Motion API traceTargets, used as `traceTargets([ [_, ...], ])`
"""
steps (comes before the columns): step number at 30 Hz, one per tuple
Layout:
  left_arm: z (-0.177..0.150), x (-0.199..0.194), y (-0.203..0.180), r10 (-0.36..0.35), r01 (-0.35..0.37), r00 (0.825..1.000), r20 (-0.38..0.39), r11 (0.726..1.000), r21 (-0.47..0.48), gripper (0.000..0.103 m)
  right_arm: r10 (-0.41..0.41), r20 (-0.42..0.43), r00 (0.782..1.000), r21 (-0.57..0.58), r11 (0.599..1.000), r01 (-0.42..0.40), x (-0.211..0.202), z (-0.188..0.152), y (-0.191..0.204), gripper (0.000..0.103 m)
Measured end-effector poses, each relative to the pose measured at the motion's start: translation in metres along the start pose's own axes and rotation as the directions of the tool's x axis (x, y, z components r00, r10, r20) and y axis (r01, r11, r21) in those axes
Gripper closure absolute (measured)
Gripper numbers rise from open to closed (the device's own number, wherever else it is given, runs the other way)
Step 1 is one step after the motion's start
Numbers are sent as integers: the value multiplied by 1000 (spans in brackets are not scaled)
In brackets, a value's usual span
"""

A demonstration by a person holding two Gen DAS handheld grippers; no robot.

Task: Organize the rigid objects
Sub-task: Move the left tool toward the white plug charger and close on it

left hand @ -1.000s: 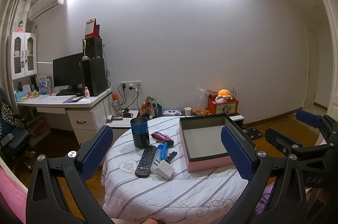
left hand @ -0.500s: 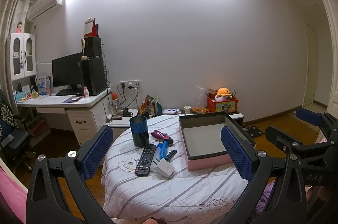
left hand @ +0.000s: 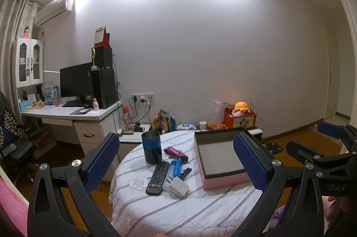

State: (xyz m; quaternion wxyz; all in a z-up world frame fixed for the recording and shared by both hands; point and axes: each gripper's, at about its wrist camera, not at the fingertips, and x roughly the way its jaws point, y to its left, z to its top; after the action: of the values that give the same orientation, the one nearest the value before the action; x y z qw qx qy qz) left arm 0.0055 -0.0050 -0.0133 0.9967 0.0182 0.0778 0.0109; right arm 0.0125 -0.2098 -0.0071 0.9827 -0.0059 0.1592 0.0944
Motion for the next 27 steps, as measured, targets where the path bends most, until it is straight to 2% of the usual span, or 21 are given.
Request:
traceTargets([
  [5,-5,12,1,18,-18,999,32,1000,-8,0,-10,-27,1000,17,1000,10,14,0,-9,0],
  [8,-9,32,5,-2,2,999,-43,1000,0,0,-20,-50,999,24,999,21,26,0,-15,0],
  [12,-18,57,12,20,-17,992,-124,1000,25,0,-37,-80,996,32,999,40,42,-1,-27,0],
  [17,-35,93,32,-14,4,969,-246,999,-41,0,-86,-125,988,47,995,92,69,-6,-52,0],
  [19,-42,103,37,-4,-9,964,-265,999,-48,0,-118,-154,981,50,991,127,84,-9,-64,0],
  [24,-58,130,43,82,-89,959,-270,996,-14,0,-167,-230,959,42,983,181,125,-17,-87,0],
  [25,-61,135,44,83,-89,959,-273,996,-10,0,-171,-245,954,37,982,185,134,-19,-90,0],
  [27,-67,148,46,74,-81,946,-315,997,-7,0,-178,-291,940,24,981,194,155,-22,-97,0],
])
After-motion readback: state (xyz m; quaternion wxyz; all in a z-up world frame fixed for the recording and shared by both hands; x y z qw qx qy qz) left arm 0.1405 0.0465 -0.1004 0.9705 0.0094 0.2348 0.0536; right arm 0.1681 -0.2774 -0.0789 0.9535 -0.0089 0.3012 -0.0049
